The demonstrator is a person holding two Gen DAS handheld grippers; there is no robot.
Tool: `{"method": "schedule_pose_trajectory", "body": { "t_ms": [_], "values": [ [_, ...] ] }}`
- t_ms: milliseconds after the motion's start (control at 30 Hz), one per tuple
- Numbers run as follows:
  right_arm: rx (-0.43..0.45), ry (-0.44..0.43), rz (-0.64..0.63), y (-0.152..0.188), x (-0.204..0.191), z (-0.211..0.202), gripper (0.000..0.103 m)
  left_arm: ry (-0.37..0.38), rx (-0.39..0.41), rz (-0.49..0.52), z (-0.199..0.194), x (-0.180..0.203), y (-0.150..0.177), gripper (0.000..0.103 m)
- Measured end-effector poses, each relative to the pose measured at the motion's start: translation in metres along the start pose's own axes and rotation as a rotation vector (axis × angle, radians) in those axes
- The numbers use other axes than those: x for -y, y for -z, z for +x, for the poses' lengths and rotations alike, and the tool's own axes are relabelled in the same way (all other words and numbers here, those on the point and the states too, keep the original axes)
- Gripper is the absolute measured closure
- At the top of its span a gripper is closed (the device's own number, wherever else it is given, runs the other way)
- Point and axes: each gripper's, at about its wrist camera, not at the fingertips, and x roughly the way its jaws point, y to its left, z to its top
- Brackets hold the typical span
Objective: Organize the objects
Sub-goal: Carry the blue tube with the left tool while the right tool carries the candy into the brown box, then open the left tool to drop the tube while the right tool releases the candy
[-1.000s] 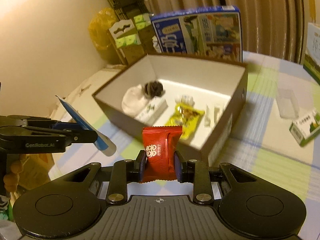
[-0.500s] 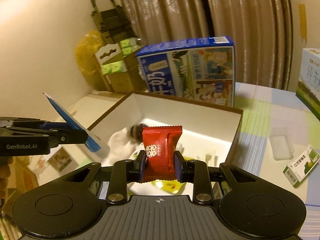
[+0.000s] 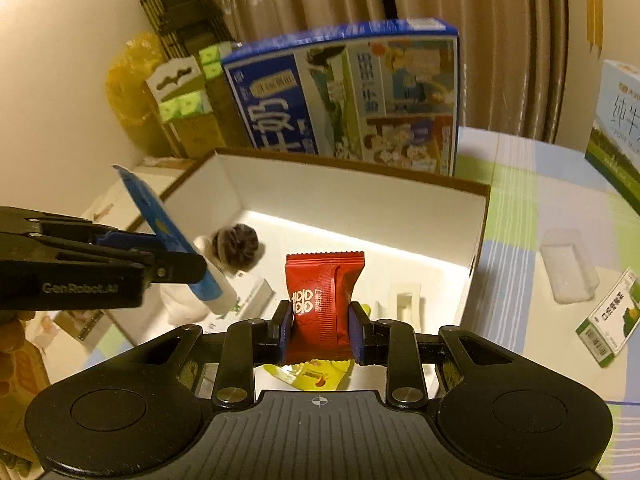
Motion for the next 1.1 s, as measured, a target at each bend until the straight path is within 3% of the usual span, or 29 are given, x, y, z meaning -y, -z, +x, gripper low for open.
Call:
{"method": "schedule_pose_trajectory", "body": {
  "t_ms": [267, 500, 800, 1100],
  "values": [
    [-0.049, 0.033, 0.038, -0.009, 0.009, 0.031, 0.077, 0.015, -0.132, 0.02, 0.057, -0.003, -0.006, 0.068],
    [-0.062, 0.052, 0.037, -0.018, 0.012, 0.046, 0.077, 0.009, -0.202, -0.009, 0.094, -0.015, -0.012, 0.068],
    [-0.068, 0.061, 0.058, -0.025, 0.017, 0.057, 0.077, 0.002, -0.179, -0.039, 0.104, -0.027, -0.025, 0.068],
    [-0.035, 0.062, 0.064, -0.036, 0.019, 0.065, 0.076, -0.042, -0.155, -0.058, 0.095, -0.042, -0.027, 0.048]
  ]
}}
